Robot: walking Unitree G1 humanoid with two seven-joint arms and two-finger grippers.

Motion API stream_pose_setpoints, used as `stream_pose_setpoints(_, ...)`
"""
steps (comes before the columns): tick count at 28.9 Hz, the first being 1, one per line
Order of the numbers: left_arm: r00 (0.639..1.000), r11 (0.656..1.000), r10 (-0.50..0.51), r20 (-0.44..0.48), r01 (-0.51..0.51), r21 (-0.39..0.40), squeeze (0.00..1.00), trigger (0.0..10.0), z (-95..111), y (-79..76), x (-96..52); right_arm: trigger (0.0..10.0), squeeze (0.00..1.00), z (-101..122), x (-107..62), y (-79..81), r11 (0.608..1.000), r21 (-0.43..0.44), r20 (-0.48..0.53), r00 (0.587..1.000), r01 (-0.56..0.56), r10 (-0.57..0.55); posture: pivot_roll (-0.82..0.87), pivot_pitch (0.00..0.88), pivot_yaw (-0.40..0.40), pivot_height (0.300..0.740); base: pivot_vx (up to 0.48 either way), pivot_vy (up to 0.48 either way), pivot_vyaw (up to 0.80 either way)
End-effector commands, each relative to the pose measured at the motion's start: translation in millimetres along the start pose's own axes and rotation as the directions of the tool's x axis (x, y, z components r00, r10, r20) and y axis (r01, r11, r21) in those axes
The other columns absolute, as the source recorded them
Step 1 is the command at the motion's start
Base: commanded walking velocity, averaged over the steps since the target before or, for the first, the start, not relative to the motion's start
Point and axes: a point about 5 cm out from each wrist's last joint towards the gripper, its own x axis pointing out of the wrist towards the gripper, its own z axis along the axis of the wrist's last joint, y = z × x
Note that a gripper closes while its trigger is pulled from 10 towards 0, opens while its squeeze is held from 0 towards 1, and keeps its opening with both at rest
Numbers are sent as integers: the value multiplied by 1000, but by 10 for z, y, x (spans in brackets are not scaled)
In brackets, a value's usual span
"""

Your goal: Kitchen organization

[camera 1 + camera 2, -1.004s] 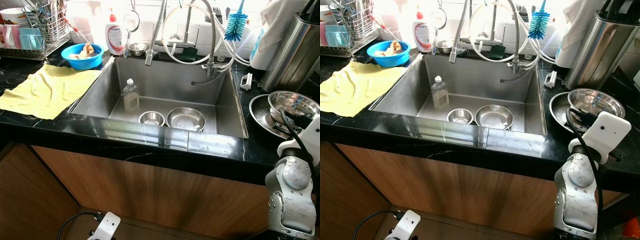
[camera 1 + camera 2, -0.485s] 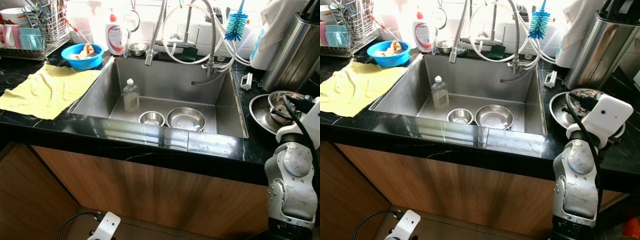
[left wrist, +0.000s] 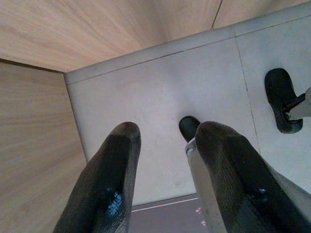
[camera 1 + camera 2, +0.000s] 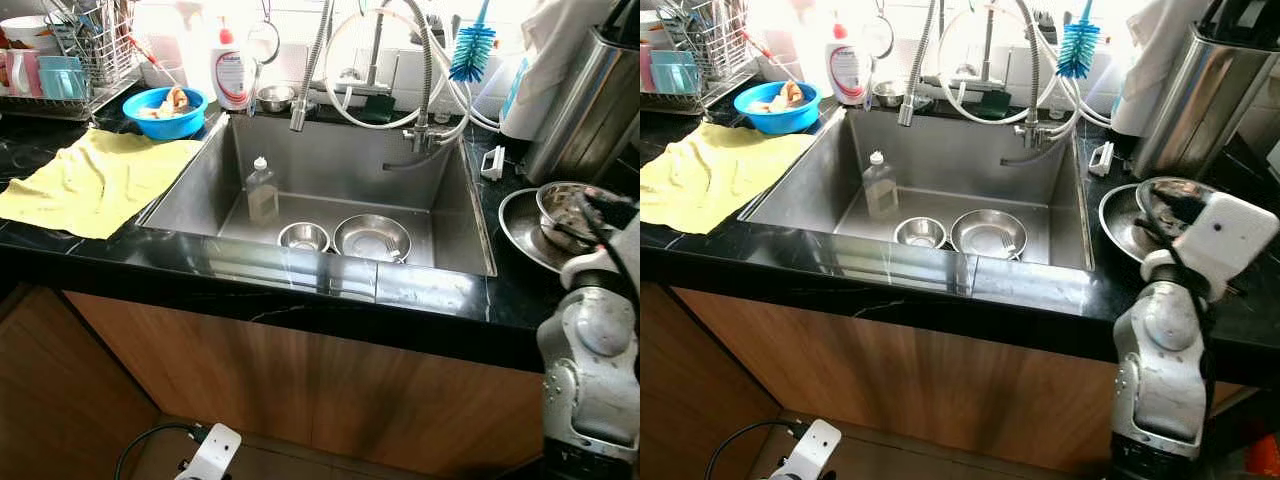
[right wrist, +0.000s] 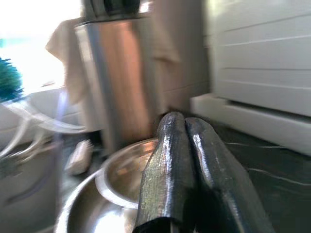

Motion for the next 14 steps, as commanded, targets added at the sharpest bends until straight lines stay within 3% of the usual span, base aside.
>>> stream_pose_setpoints(1,1000,1000,-5,-6,6,21,0,10000,-7,4,-1,10000,0,15,4,-114,996,31,-10,997,80,-79,-145,5,-33,740,0,0,0)
stream_pose_setpoints(14,1000,1000,-3,-6,3,22,0,10000,-10,10,-2,10000,0,-39,-2,-195,989,48,-52,989,142,-140,-143,2,-32,740,0,0,0)
